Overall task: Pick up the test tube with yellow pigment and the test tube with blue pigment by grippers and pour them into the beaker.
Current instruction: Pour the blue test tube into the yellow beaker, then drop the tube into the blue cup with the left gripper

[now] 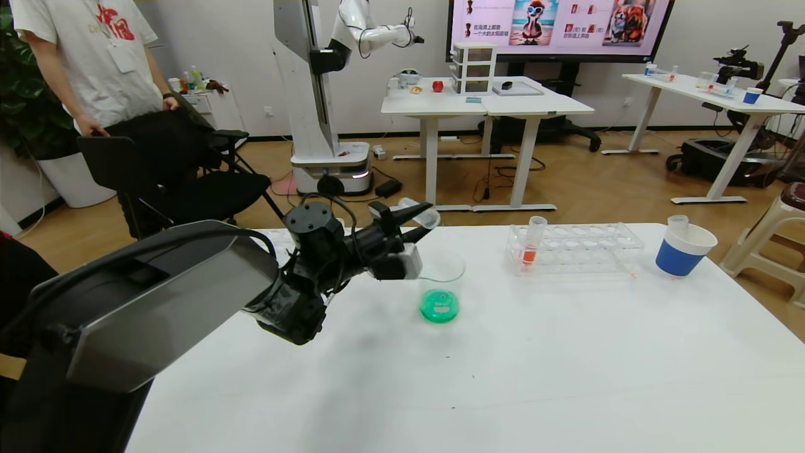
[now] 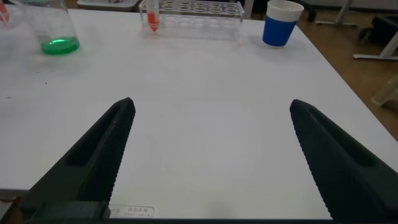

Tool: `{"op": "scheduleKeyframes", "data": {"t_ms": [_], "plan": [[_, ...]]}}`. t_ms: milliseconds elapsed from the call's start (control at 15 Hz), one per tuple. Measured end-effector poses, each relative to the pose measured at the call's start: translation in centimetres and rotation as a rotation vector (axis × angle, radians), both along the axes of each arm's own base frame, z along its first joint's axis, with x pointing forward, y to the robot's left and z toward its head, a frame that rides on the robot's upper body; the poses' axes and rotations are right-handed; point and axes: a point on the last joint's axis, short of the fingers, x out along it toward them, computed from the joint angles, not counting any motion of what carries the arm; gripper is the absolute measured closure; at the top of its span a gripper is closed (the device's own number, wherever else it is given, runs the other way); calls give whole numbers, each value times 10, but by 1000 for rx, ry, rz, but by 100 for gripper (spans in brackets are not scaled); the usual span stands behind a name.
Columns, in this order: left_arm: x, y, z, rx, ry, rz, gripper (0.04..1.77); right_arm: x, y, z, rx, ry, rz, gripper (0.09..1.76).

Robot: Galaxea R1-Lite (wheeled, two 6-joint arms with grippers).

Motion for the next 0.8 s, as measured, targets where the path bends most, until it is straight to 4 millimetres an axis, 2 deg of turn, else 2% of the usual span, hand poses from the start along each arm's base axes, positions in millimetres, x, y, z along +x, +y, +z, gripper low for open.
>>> {"op": "scheduleKeyframes", "data": {"t_ms": [200,400,600,800], "plan": [[-11,-17,20,-459,255,263,130,0,0,0,0,0,0,11],[-28,-39,38,-858,485,395,130,0,0,0,0,1,0,11],[-36,-50,43,-1072,712,556,130,0,0,0,0,0,0,11],[-37,-52,61,-1185,765,597,130,0,0,0,0,0,0,11]]}}
